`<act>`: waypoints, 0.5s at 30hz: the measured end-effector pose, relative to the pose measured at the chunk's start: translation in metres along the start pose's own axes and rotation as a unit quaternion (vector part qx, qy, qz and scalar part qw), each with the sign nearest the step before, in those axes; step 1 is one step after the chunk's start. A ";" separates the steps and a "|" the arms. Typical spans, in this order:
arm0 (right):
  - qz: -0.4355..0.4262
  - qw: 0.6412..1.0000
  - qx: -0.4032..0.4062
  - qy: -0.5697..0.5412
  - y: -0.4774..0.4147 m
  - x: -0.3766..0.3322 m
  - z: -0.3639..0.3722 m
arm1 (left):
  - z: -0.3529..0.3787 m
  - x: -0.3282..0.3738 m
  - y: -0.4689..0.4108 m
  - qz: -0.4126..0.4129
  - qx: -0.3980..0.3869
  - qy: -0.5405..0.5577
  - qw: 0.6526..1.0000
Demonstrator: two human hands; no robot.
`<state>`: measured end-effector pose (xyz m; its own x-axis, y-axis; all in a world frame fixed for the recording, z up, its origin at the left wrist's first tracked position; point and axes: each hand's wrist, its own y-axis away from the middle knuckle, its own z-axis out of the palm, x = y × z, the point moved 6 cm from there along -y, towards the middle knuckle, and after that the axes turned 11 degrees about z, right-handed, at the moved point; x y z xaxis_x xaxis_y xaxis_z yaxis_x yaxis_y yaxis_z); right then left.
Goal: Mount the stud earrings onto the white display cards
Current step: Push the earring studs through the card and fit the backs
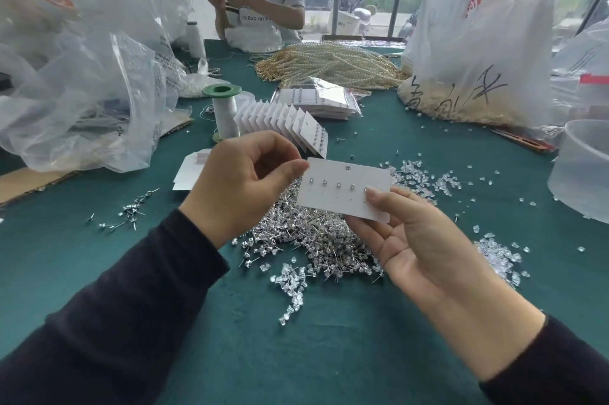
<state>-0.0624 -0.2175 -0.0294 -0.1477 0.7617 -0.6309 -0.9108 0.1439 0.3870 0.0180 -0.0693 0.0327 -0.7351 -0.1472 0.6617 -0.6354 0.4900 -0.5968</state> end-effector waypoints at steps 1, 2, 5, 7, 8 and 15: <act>0.004 1.000 -0.008 -0.004 0.001 0.000 0.002 | 0.002 0.002 0.000 0.017 0.009 -0.022 1.000; 0.008 1.000 -0.014 -0.006 0.002 0.001 0.003 | 0.003 0.003 0.001 0.030 0.013 -0.040 0.999; 0.022 0.999 -0.025 -0.011 0.004 0.003 0.005 | 0.007 0.006 0.002 0.058 0.005 -0.080 0.995; 0.028 0.999 -0.027 -0.014 0.005 0.003 0.006 | 0.007 0.007 0.002 0.077 -0.003 -0.103 0.992; 0.030 0.999 -0.027 -0.016 0.005 0.003 0.007 | 0.007 0.009 0.001 0.086 -0.007 -0.114 0.990; 0.037 0.999 -0.022 -0.025 0.006 0.001 0.007 | 0.010 0.016 0.002 0.136 -0.032 -0.158 0.978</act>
<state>-0.0651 -0.2115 -0.0227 -0.1960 0.8004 -0.5665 -0.9142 0.0599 0.4008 0.0029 -0.0788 0.0375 -0.9177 -0.2567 0.3033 -0.3973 0.5988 -0.6954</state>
